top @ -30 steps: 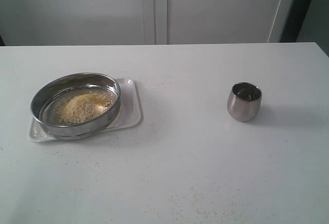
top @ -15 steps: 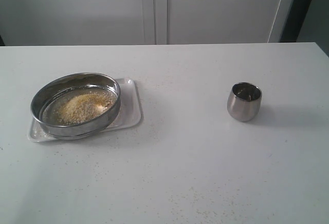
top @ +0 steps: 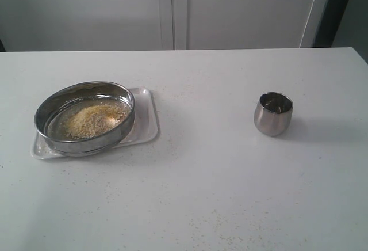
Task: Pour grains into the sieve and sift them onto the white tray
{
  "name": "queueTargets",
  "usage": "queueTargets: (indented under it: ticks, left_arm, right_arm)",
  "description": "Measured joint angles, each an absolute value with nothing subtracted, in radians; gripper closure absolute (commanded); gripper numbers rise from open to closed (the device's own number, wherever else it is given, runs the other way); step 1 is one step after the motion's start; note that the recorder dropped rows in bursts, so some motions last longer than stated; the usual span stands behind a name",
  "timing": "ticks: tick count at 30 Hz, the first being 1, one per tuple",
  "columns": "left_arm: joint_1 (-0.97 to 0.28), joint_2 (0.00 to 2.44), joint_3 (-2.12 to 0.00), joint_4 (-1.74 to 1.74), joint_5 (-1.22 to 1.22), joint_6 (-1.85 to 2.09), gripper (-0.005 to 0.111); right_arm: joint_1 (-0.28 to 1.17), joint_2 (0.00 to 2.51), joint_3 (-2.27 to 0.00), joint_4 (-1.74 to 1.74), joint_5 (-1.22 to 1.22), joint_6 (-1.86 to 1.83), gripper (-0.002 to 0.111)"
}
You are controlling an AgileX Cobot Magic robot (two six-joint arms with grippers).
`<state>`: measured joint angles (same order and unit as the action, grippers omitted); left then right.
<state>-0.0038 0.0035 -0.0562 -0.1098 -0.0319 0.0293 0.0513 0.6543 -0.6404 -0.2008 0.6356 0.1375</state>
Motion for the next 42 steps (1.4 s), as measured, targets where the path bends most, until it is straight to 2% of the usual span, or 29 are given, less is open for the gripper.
queueTargets:
  ticks: [19, 42]
  left_arm:
    - [-0.004, 0.299, -0.301, -0.132, 0.166, 0.028, 0.107]
    - [-0.004, 0.843, -0.542, -0.132, 0.28, 0.028, 0.107]
  right_arm:
    - [0.051, 0.654, -0.64, -0.201, 0.636, 0.137, 0.108]
    - [0.051, 0.654, -0.64, -0.201, 0.636, 0.137, 0.108]
